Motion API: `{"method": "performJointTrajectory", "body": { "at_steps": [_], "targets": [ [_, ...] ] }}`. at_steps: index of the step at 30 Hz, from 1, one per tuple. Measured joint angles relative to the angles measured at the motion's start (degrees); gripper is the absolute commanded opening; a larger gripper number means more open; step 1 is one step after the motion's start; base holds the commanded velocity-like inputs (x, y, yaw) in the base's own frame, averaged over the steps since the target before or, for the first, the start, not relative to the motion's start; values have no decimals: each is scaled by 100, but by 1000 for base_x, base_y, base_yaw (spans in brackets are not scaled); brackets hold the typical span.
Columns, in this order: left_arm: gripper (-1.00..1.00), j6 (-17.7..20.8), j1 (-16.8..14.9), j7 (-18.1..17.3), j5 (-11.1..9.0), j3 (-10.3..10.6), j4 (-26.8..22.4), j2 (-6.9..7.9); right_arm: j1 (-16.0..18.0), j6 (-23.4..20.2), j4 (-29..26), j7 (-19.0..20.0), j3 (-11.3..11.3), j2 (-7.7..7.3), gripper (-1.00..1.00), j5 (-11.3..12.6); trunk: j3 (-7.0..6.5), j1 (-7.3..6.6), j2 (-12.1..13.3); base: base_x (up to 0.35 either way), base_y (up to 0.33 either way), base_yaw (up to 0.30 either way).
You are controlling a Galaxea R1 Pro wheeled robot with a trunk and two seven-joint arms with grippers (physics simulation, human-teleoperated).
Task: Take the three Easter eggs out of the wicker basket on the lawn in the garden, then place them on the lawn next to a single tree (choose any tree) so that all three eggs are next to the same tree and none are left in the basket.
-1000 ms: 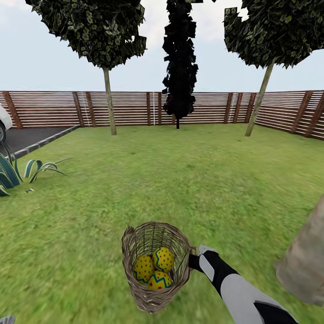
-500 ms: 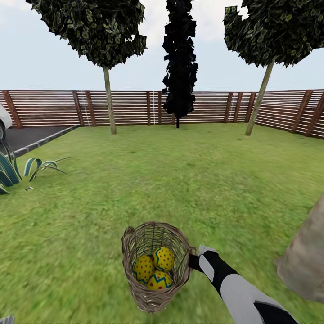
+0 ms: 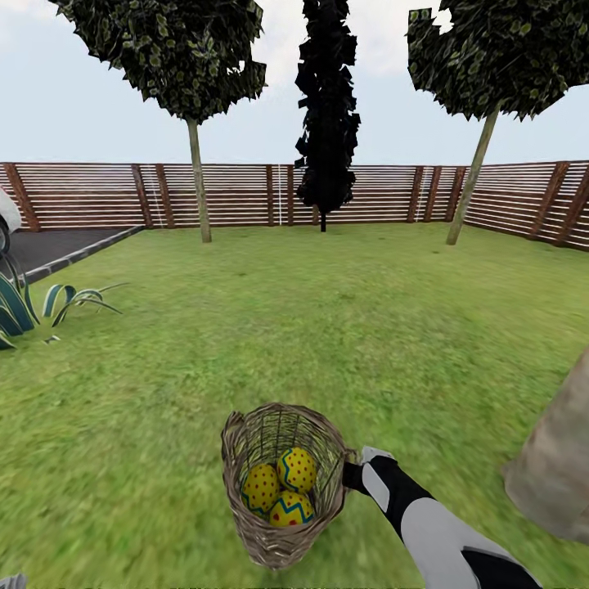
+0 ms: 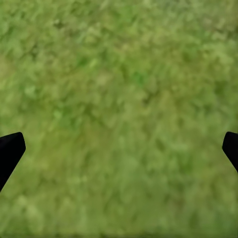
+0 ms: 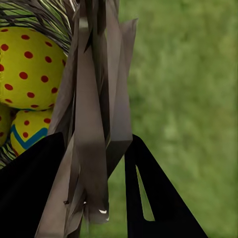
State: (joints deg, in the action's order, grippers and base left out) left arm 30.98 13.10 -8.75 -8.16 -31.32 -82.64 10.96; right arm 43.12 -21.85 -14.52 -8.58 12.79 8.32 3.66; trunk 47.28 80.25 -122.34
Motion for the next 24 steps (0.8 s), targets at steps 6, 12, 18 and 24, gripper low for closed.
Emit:
{"method": "performJointTrajectory", "body": {
  "at_steps": [6, 12, 18, 24],
  "targets": [
    [100, -2, 0, 0, 3, 0, 0, 0, 1, 2, 0, 2, 3, 6, -100, 4, 108, 132, -241, 0, 0, 0],
    [100, -5, 0, 0, 2, 0, 0, -7, -4, 1, 0, 0, -1, 7, -100, -5, 215, 264, -481, 0, 0, 0],
    [100, -14, 0, 0, 2, 0, 0, -7, -4, 2, -1, 0, 5, 9, -100, 1, 323, 395, -722, 0, 0, 0],
    [100, -14, 0, 2, 6, 0, 0, -7, -3, 2, 59, 0, -15, 6, -100, -5, 431, 527, -963, 0, 0, 0]
  ]
}}
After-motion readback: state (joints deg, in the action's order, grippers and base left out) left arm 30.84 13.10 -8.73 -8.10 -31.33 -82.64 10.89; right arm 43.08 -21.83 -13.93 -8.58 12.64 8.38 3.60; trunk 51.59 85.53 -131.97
